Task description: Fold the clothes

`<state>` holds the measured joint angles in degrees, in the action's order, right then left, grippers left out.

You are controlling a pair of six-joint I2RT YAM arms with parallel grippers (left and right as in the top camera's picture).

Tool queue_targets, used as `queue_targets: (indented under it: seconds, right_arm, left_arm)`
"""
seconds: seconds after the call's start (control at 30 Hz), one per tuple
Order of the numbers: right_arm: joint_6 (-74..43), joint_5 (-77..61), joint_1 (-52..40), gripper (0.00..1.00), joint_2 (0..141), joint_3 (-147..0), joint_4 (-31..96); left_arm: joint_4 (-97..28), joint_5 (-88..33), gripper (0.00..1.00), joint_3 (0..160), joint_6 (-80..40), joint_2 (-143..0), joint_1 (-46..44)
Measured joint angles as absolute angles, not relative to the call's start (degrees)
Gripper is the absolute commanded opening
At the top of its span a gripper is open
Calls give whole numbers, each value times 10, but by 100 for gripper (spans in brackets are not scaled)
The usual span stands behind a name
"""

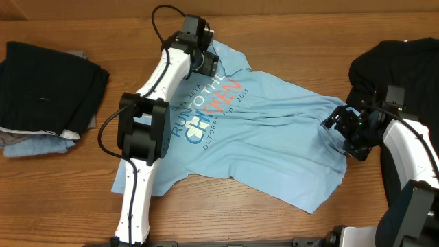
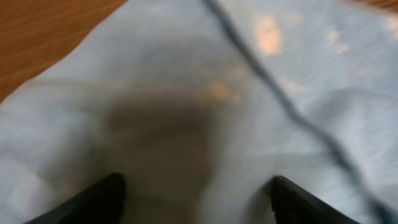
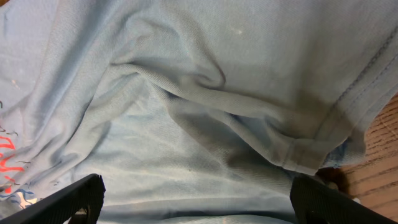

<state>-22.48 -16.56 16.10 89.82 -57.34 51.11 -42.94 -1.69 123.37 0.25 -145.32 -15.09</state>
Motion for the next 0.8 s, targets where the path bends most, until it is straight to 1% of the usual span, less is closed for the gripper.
queue_targets:
  seconds: [0.03, 0.07, 0.13, 0.23, 0.3, 0.33, 0.43, 0.5, 0.6, 0.67, 0.73, 0.8]
  right_arm:
    - [-225, -166, 161, 100, 898, -573, 511]
    - [-225, -166, 161, 100, 898, -573, 511]
    - [-225, -165, 161, 100, 898, -573, 511]
    - [-225, -166, 161, 100, 898, -573, 511]
    - [-225, -165, 161, 100, 898, -573, 511]
    - [-225, -166, 161, 100, 898, -573, 511]
    - [-225, -166, 161, 100, 898, -573, 512]
    - [-225, -166, 161, 100, 898, -573, 511]
    - [-225, -166, 161, 100, 898, -573, 511]
    - [-225, -166, 161, 100, 898, -573, 511]
    - [-225, -166, 161, 100, 898, -573, 512]
    - [-225, -166, 161, 100, 898, -573, 511]
  left_arm:
    - [-447, -7, 41, 1237, 4, -1453, -148]
    - [-470, -1, 39, 1242, 1, -1453, -144]
    - [-517, 8, 40, 1247, -4, -1450, -136]
    - [-614, 29, 48, 1253, -22, -1445, -119]
    - [-662, 38, 49, 1254, -38, -1442, -107]
    - [-690, 41, 51, 1254, -50, -1442, -100]
    - [-762, 45, 54, 1253, -83, -1441, -76]
    - [-805, 50, 61, 1249, -103, -1442, -59]
    - [-831, 55, 74, 1247, -116, -1442, -44]
    - [-836, 63, 85, 1250, -121, -1440, -42]
    - [-836, 73, 88, 1258, -124, -1435, -45]
    - [-831, 74, 88, 1283, -127, -1411, -52]
